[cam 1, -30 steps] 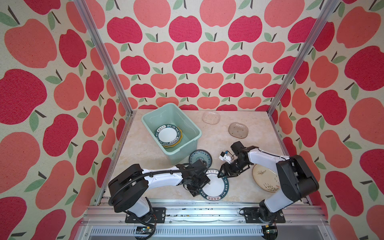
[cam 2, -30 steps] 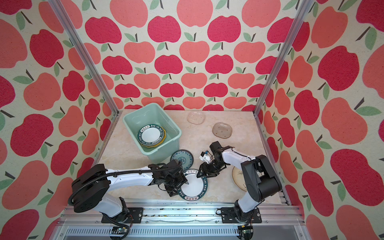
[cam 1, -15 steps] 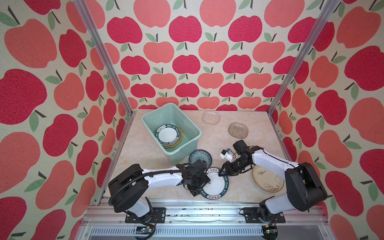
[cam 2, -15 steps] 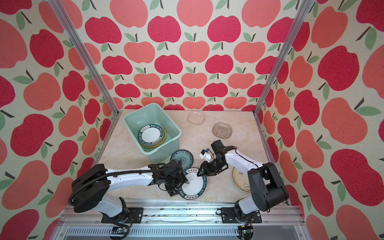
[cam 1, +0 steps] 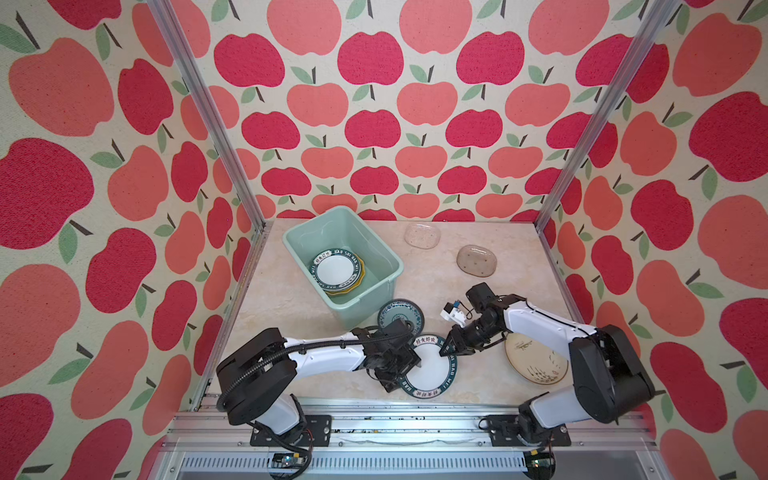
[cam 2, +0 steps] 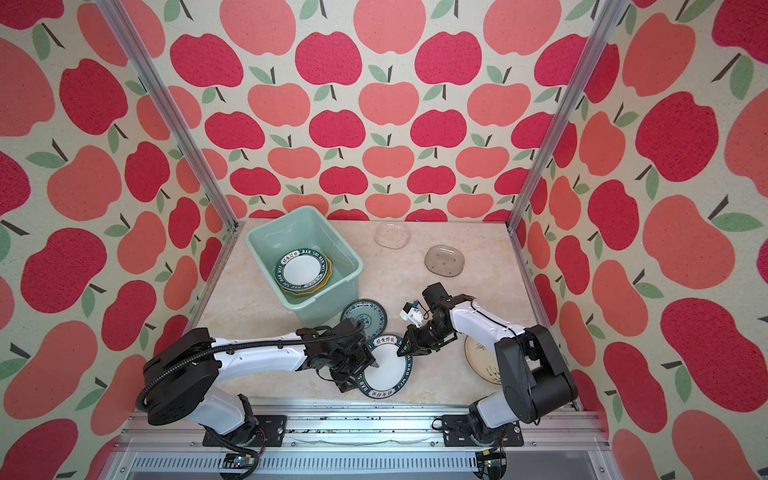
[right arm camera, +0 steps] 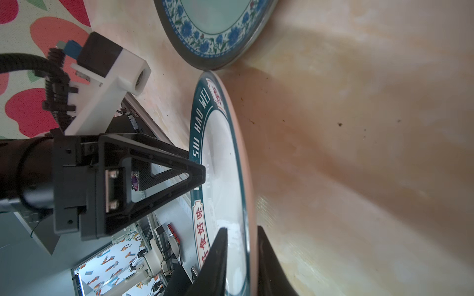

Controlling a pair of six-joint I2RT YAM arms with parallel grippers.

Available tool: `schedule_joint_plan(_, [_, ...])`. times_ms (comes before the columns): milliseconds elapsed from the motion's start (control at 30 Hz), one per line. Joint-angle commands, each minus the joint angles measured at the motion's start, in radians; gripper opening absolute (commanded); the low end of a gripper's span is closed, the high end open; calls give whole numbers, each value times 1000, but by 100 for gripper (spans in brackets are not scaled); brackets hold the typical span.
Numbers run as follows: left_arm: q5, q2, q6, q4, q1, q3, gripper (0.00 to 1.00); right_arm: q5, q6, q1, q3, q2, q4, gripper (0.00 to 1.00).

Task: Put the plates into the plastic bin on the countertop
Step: 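Tilt the second green-rimmed plate up with the left gripper while the right gripper grips it, then lift the green-rimmed plate upright toward the bin with the right gripper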

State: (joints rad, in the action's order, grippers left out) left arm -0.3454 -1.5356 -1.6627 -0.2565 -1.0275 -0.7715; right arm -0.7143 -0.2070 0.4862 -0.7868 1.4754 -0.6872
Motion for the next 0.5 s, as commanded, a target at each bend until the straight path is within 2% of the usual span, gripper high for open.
schedule_joint_plan(0, [28,0,-25,-13,7,-34,81,-2,-13,6,0,-42,-31,16])
schedule_joint_plan(133, [40,11,1,-46,9,-60,81,21,-26,-4,-9,-76,-60,11])
schedule_joint_plan(233, [62,20,38,-86,9,-96,82,81,-32,-16,-37,-114,-122,9])
schedule_joint_plan(467, [115,4,231,-270,9,-304,85,235,-57,-58,-148,-213,-284,5])
